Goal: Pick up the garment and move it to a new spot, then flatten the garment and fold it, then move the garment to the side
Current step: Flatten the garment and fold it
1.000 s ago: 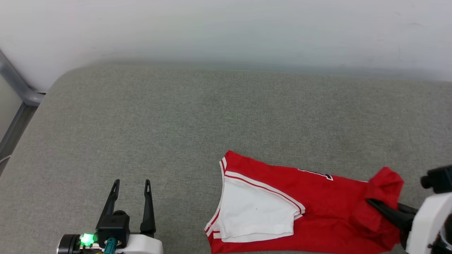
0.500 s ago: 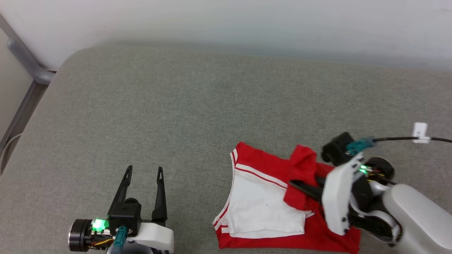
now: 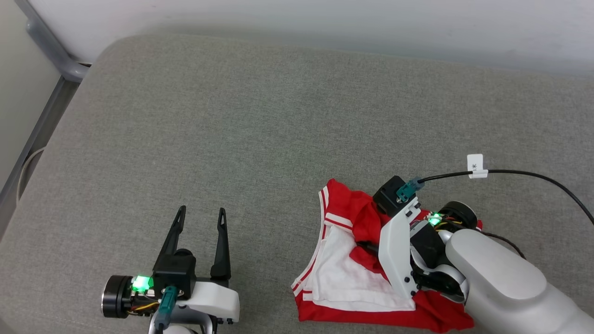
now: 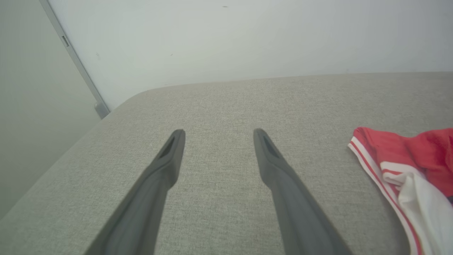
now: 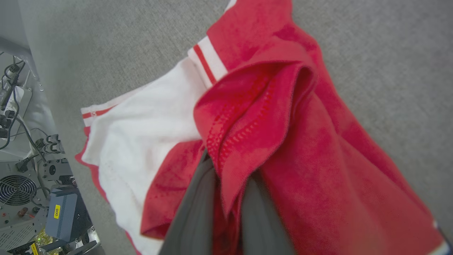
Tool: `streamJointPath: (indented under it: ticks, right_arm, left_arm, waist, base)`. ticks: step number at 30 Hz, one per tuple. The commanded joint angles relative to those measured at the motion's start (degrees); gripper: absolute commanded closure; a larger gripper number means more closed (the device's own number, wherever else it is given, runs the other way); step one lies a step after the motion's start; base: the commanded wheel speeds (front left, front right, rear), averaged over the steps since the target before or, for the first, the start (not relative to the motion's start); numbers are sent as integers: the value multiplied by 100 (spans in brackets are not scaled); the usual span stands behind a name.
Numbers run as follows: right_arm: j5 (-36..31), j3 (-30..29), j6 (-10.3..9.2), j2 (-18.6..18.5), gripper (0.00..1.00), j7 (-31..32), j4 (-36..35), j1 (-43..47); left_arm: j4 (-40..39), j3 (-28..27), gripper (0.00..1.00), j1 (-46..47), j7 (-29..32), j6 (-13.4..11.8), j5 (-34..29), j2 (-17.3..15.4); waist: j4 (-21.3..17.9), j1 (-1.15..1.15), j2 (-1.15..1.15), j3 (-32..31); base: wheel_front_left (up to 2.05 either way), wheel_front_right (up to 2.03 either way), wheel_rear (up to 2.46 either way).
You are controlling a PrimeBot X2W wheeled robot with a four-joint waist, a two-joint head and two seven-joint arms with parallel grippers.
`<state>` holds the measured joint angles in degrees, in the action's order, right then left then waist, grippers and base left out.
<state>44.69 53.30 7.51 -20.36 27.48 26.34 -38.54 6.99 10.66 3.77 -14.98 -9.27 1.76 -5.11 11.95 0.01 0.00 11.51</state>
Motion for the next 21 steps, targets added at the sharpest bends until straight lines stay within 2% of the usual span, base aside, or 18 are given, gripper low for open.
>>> streamJointPath:
  ticks: [1, 3, 4, 5, 6, 10, 14, 17, 21]
  right_arm:
    - [-24, 83, -7, 58, 100, -104, 327, -18]
    - [-30, 144, -8, 113, 100, -290, 563, -1]
    - [-8, 167, -8, 142, 84, -405, 627, 6]
    - [7, 182, -8, 162, 59, -536, 656, -4]
    - [0, 185, -8, 162, 1, -696, 663, -36]
    - [20, 191, -7, 90, 0, -1309, 404, -75]
    - [-131, -53, -6, -152, 0, -1997, 39, 39]
    - [-343, -416, -6, -367, 0, -2444, -181, 229]
    - [-909, -1237, -6, -566, 0, -3122, -354, 524]
  left_arm:
    - [13, 4, 0, 68, -28, 7, -12, 17]
    - [29, 0, 0, 84, -28, 6, -15, 32]
    - [43, -11, 0, 88, -28, 8, -12, 35]
    - [54, -28, 0, 83, -28, 10, -11, 36]
    - [71, -47, 0, 73, -28, 14, -12, 31]
    - [137, -96, 0, 28, -28, 42, -27, -13]
    - [167, -146, 0, -63, -28, 47, -31, -48]
    - [151, -191, 0, -135, -28, 50, -21, -71]
    - [86, -257, 0, -242, -27, 46, -12, -100]
  waist:
    - [12, -1, 0, 23]
    - [6, -1, 0, 24]
    - [-7, -1, 0, 13]
    - [-30, -1, 0, -7]
    - [-55, -1, 0, -36]
    - [-171, -1, 0, -211]
    - [-329, -1, 0, -408]
    - [-459, -1, 0, -530]
    - [-640, -1, 0, -637]
  base:
    - [0, 0, 0]
    - [0, 0, 0]
    - [0, 0, 0]
    - [0, 0, 0]
    - [0, 0, 0]
    - [0, 0, 0]
    - [0, 0, 0]
    - [0, 0, 0]
    - [0, 0, 0]
